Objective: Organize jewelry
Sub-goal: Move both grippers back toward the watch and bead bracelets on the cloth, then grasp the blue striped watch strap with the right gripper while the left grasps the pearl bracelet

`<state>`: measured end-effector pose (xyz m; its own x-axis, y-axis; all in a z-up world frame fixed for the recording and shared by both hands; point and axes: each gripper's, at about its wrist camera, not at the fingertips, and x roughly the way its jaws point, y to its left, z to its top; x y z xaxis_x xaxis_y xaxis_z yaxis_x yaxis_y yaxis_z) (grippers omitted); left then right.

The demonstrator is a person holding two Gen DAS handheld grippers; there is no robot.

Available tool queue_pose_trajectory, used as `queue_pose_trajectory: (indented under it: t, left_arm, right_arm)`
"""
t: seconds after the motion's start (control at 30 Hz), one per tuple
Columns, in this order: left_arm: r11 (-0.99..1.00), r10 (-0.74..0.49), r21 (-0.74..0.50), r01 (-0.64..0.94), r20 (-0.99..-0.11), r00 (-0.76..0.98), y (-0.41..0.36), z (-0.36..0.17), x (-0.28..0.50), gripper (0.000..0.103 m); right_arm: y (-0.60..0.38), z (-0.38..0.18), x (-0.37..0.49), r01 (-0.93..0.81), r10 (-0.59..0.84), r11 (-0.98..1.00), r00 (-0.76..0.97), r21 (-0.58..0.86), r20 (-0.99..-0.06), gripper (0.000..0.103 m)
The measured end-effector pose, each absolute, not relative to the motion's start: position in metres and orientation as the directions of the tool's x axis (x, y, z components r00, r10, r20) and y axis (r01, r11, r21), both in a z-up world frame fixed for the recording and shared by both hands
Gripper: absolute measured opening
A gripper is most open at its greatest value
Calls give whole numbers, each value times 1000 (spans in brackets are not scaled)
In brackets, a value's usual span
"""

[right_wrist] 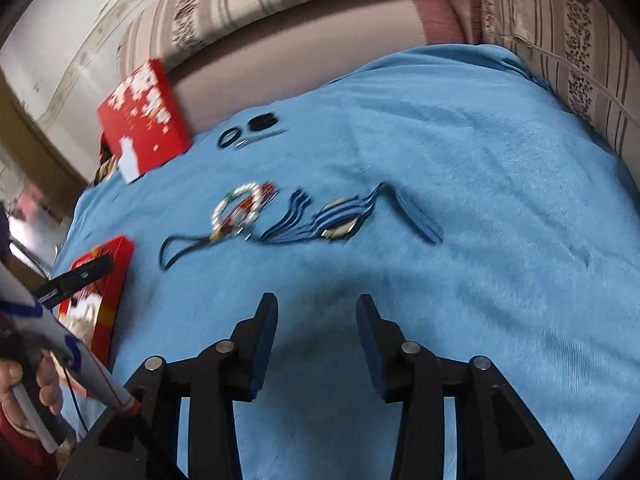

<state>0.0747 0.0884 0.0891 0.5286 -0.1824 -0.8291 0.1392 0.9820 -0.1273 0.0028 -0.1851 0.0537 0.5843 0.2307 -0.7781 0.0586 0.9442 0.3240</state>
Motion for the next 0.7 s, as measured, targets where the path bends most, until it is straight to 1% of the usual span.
queue_pose_trajectory:
  t: [0.13, 0.23, 0.33, 0.37, 0.7]
  left_arm:
    - [972, -229, -174, 157, -848, 479, 67, 74, 125, 49]
    - [964, -261, -207, 169, -863, 433, 53, 61, 154, 49]
    - [953, -291, -231, 194, -870, 397, 39, 49, 173, 47]
    - [952, -291, -226, 204, -875, 388, 34, 45, 178, 45]
    - [951, -223, -112, 287, -893, 390, -5, 23, 202, 45]
  right_arm:
    - [-198, 45, 22, 100, 221, 933, 595, 344, -773, 44]
    - [-208, 35, 40, 141, 245, 906, 594, 399, -766, 44]
    - [-211, 27, 53, 157, 253, 895, 592, 417, -766, 44]
    - [-210, 24, 58, 162, 252, 894, 590, 418, -767, 44]
    - [-213, 10, 92, 217, 235, 871, 606, 442, -760, 45]
